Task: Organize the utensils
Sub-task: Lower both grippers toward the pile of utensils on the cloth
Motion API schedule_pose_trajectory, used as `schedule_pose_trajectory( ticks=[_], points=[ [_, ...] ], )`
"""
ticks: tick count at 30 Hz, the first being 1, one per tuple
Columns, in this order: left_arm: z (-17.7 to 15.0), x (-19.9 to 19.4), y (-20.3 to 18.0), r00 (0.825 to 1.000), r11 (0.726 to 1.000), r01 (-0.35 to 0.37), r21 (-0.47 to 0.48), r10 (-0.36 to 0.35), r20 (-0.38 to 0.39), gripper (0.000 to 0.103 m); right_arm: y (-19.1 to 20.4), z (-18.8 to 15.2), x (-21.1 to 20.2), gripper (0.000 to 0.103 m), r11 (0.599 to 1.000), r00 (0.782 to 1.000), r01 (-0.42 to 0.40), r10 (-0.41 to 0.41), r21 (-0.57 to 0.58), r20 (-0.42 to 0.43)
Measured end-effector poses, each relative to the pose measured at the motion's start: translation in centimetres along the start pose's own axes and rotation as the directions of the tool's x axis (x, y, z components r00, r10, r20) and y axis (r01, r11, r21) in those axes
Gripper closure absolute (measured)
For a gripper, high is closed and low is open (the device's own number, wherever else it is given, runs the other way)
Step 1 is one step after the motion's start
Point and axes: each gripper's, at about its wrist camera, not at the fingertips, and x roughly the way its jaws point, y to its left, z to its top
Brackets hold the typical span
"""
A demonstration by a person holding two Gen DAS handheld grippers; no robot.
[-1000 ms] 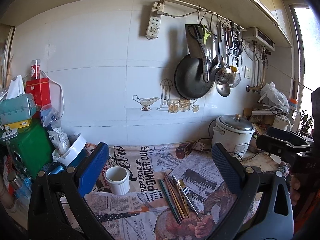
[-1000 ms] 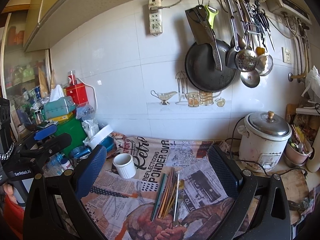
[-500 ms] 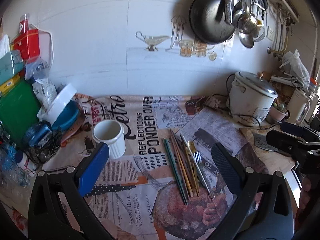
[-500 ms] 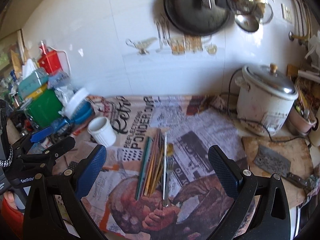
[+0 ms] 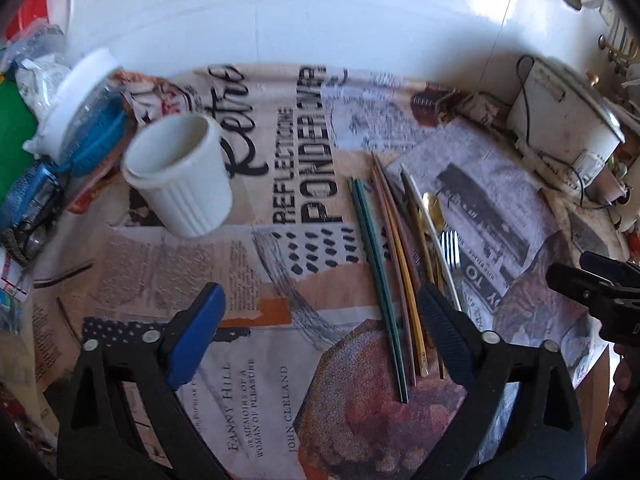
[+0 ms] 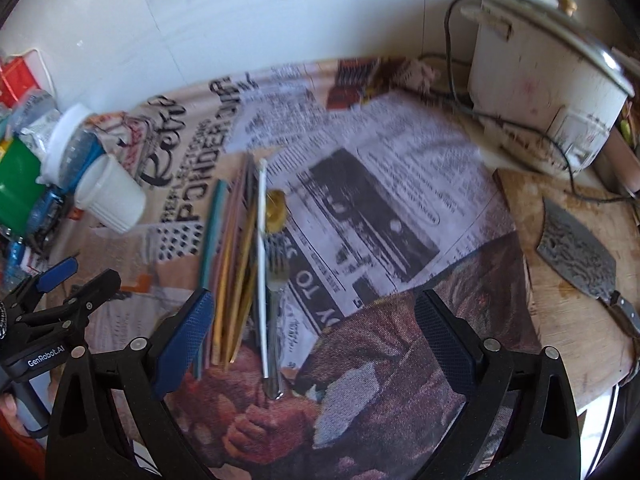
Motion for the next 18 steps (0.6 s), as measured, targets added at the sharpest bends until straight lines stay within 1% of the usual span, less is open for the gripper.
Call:
schedule_pose_trajectory(
  ticks=[1,2,4,5,6,7,8,9,11,15,16,17,18],
  points=[
    [0.0,0.8,-0.1,1.0,1.0,0.004,-0.001,-0.004,-0.019,0.015,-0.1,0.1,0.9,0.013,1.0,1.0,-0.005,0.005,0.002,-0.02],
    [0.0,1.7,-0.3,0.999,1.0,0.01,-0.005,-0.01,-0.039,0.017,-0.2,0.2,1.9,0.015,1.0,0.999,-0.01,0.01,0.002,-0.046],
    [0.1,3.0,-0.4,0.997,0.999,0.031,-0.015,-0.032,-0.07,0.025,-0.3,0.3,3.1,0.026,1.0,0.997,-0.014,0.014,-0.002,-0.08],
    [0.2,3.7,-0.6,0.995,0.999,0.045,-0.019,-0.046,-0.087,0.03,-0.3,0.4,3.7,0.029,1.0,0.995,-0.021,0.021,-0.006,-0.098],
    [0.3,4.3,-0.7,0.993,0.998,0.055,-0.022,-0.056,-0.102,0.032,-0.3,0.5,4.3,0.035,0.999,0.993,-0.033,0.032,-0.01,-0.116],
    [0.4,4.9,-0.8,0.991,0.998,0.062,-0.026,-0.065,-0.114,0.037,-0.2,0.6,4.9,0.039,0.999,0.99,-0.047,0.044,-0.014,-0.133],
    [0.5,5.5,-0.9,0.989,0.997,0.07,-0.032,-0.074,-0.128,0.043,0.0,0.6,5.5,0.04,0.998,0.988,-0.056,0.053,-0.021,-0.143],
    [0.6,6.0,-1.1,0.986,0.996,0.081,-0.039,-0.086,-0.141,0.047,0.1,0.7,5.9,0.042,0.998,0.987,-0.063,0.058,-0.029,-0.149],
    [0.9,7.0,-1.4,0.979,0.993,0.104,-0.055,-0.112,-0.168,0.058,0.5,0.9,6.7,0.048,0.996,0.984,-0.075,0.066,-0.046,-0.167],
    [1.3,8.6,-1.8,0.97,0.988,0.13,-0.077,-0.143,-0.196,0.069,1.1,1.2,8.1,0.06,0.989,0.972,-0.128,0.111,-0.068,-0.208],
    [1.4,8.9,-1.9,0.97,0.989,0.129,-0.077,-0.142,-0.199,0.072,1.3,1.2,8.3,0.064,0.987,0.969,-0.137,0.116,-0.08,-0.216],
    [1.6,8.9,-2.1,0.973,0.99,0.121,-0.069,-0.132,-0.189,0.073,1.4,1.2,8.5,0.066,0.986,0.967,-0.142,0.118,-0.092,-0.225],
    [1.7,9.1,-2.2,0.973,0.991,0.117,-0.066,-0.128,-0.192,0.074,1.6,1.2,8.7,0.07,0.984,0.965,-0.145,0.119,-0.099,-0.233]
  ],
)
